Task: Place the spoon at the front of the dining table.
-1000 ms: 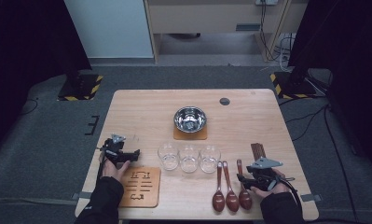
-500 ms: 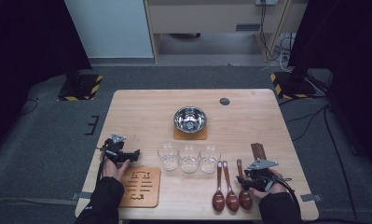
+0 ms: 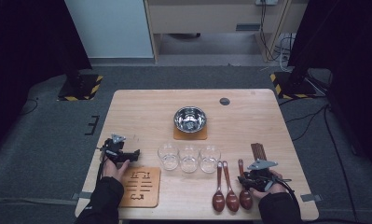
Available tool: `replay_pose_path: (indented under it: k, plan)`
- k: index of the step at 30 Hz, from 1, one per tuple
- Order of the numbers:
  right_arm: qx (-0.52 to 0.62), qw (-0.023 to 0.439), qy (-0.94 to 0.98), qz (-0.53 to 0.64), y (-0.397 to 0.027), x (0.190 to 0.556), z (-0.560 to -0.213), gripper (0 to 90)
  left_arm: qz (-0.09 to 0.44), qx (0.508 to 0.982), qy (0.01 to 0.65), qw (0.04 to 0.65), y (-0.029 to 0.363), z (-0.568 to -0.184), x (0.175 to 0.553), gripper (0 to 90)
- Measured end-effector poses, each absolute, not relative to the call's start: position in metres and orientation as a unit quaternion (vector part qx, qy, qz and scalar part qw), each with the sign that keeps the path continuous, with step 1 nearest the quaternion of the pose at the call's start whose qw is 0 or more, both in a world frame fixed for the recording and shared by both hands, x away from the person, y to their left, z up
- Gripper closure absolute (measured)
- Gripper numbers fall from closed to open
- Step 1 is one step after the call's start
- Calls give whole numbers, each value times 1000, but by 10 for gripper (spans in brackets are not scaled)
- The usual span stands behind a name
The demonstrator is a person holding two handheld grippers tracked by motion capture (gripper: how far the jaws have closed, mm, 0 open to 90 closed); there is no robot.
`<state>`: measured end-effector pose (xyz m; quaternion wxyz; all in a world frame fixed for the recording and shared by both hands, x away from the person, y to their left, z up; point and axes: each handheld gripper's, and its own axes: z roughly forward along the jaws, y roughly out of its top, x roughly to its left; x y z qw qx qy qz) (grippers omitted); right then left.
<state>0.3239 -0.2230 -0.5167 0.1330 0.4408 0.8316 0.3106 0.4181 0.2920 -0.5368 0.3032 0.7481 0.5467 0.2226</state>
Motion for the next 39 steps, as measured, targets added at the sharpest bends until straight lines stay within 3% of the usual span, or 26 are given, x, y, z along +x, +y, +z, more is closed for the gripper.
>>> replay_pose_path:
  k: [31,39]
  plan:
    - [429,147,839,301,-224,326,-515,782,223,748,547,303,292,-537,418,0]
    - [432,144,836,305,-225,326,-515,752,223,748,547,303,292,-537,418,0]
